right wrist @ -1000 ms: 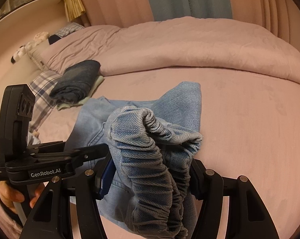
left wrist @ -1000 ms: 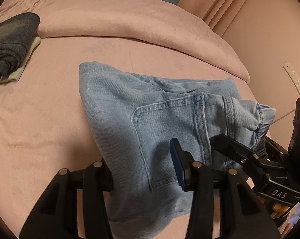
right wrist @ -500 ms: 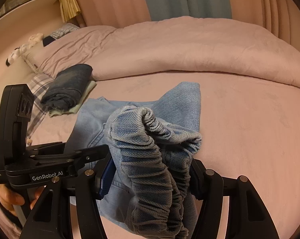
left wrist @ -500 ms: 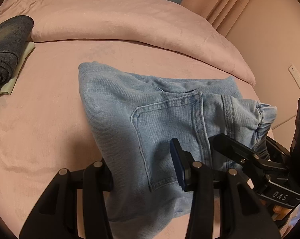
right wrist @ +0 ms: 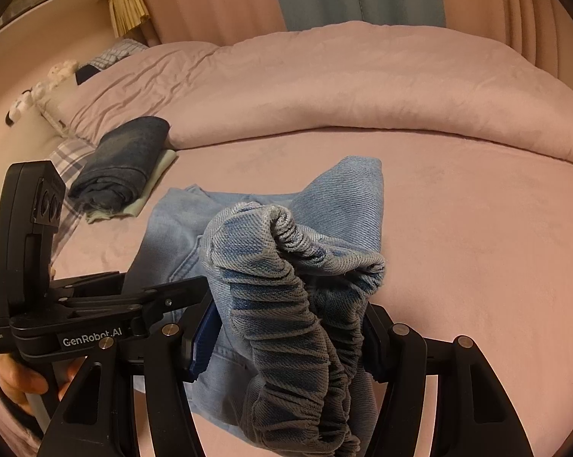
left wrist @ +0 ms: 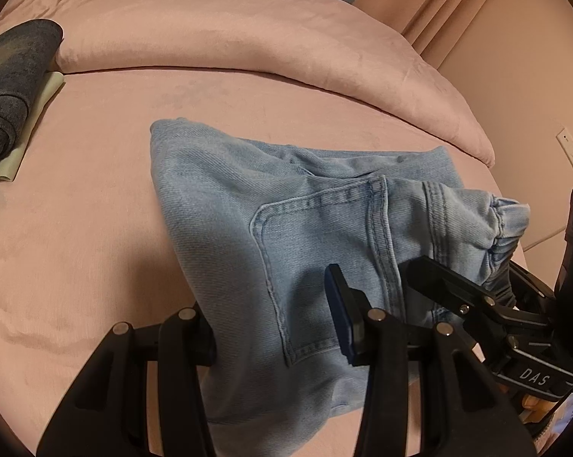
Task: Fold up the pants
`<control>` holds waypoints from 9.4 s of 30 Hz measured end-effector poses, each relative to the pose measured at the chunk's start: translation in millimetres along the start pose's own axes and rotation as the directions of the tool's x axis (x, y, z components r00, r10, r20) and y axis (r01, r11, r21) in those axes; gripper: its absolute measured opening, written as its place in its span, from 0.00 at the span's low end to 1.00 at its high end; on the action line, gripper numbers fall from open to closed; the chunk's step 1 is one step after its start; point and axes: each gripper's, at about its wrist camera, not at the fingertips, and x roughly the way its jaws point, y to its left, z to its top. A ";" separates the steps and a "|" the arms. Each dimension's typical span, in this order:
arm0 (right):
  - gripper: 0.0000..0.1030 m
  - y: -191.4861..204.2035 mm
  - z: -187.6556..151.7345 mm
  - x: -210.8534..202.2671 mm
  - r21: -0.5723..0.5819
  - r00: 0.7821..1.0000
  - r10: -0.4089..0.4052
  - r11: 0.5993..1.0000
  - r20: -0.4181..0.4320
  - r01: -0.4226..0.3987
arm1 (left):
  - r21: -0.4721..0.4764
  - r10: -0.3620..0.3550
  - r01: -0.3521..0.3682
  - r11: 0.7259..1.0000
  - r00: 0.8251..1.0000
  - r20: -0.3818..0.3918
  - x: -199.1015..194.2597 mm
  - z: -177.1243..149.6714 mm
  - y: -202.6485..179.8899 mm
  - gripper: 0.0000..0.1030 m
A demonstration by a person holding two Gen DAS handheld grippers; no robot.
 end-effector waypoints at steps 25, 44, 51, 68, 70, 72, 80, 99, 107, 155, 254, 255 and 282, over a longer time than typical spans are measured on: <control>0.62 -4.9 3.3 9.9 0.019 1.000 -0.003 1.000 -0.009 0.003 | 0.006 0.013 -0.013 1.000 1.000 -0.023 5.2 5.3 2.1 0.43; 0.62 -5.6 3.3 11.6 0.024 1.000 -0.002 1.000 -0.009 0.002 | 0.018 0.021 -0.020 1.000 0.999 -0.034 8.5 8.9 3.6 0.43; 0.62 -5.4 3.5 12.4 0.028 1.000 -0.001 1.000 -0.009 0.001 | 0.017 0.024 -0.024 1.000 0.999 -0.040 10.0 11.0 5.4 0.43; 0.62 -1.9 -4.7 8.9 0.052 0.999 0.010 0.999 -0.031 -0.008 | 0.003 0.011 -0.010 1.000 0.998 -0.069 1.8 -0.8 8.4 0.43; 0.62 -2.0 -8.4 5.9 0.056 1.000 0.009 0.998 -0.029 -0.008 | 0.005 0.006 -0.005 1.000 0.998 -0.070 1.8 -2.1 6.0 0.43; 0.62 -4.5 -10.2 4.5 0.067 0.999 0.009 0.998 -0.031 -0.007 | 0.011 0.004 -0.003 1.000 0.997 -0.073 3.5 -3.2 3.1 0.43; 0.62 -9.6 -15.6 10.3 0.091 0.999 0.011 0.996 -0.050 -0.007 | 0.018 0.024 -0.022 1.000 0.996 -0.083 11.8 -4.3 -1.6 0.43; 0.62 -13.8 -16.2 14.3 0.103 0.998 0.011 0.995 -0.061 -0.005 | 0.030 0.052 -0.049 0.998 0.994 -0.092 18.2 -4.5 -5.9 0.43; 0.62 -12.9 -16.9 16.3 0.108 0.998 0.009 0.994 -0.065 -0.002 | 0.031 0.057 -0.055 0.998 0.994 -0.095 18.3 -4.3 -6.1 0.44; 0.67 -37.8 -27.8 22.5 0.193 0.993 -0.032 0.980 -0.115 0.054 | 0.070 0.266 -0.260 0.963 0.959 -0.100 24.9 -2.5 2.2 0.73; 0.90 59.5 -101.9 -169.6 0.043 0.975 -0.179 0.984 0.134 0.175 | 0.078 0.431 -0.450 0.890 0.883 0.187 -169.5 -133.8 -101.4 0.99; 0.90 60.0 -102.2 -170.1 0.042 0.975 -0.178 0.984 0.134 0.174 | 0.077 0.431 -0.451 0.889 0.883 0.187 -169.6 -133.7 -101.4 0.99; 0.90 57.9 -106.0 -174.0 0.051 0.973 -0.190 0.981 0.128 0.185 | 0.108 0.407 -0.429 0.897 0.895 0.181 -163.1 -134.3 -108.1 0.99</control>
